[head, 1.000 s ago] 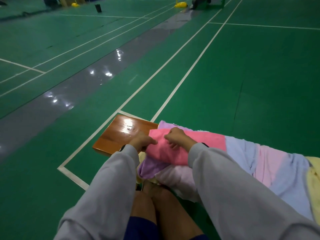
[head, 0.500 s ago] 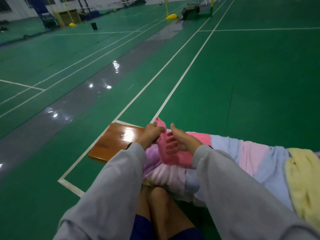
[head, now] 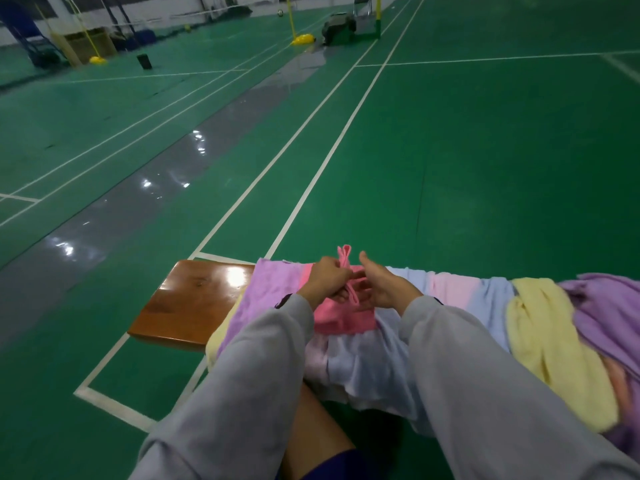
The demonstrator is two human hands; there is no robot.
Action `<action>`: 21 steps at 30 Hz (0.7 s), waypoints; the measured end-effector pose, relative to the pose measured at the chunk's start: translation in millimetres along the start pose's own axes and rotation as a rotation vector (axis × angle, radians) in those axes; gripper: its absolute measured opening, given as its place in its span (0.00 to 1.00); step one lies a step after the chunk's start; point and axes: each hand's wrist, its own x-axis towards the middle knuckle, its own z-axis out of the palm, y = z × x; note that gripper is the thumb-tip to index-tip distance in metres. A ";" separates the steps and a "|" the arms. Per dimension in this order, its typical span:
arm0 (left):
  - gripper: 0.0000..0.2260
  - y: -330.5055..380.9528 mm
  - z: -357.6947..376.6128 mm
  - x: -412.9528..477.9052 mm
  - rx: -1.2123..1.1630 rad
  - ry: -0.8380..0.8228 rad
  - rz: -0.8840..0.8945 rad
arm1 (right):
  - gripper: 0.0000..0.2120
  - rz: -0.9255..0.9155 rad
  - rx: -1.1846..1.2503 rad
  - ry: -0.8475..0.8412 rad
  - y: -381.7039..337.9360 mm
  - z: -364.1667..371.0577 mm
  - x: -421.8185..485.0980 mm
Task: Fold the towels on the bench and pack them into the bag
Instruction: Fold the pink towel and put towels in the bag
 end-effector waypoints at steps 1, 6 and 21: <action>0.07 -0.3 6.8 0.5 0.003 -0.003 0.005 | 0.33 -0.006 -0.017 0.001 0.5 -3.1 -0.1; 0.14 -10.1 25.6 7.4 0.159 -0.021 0.001 | 0.20 -0.082 -0.190 0.158 8.2 -9.6 14.0; 0.17 -86.1 -47.6 4.3 -0.266 0.034 -0.331 | 0.22 -0.159 -0.722 0.398 18.7 11.7 29.8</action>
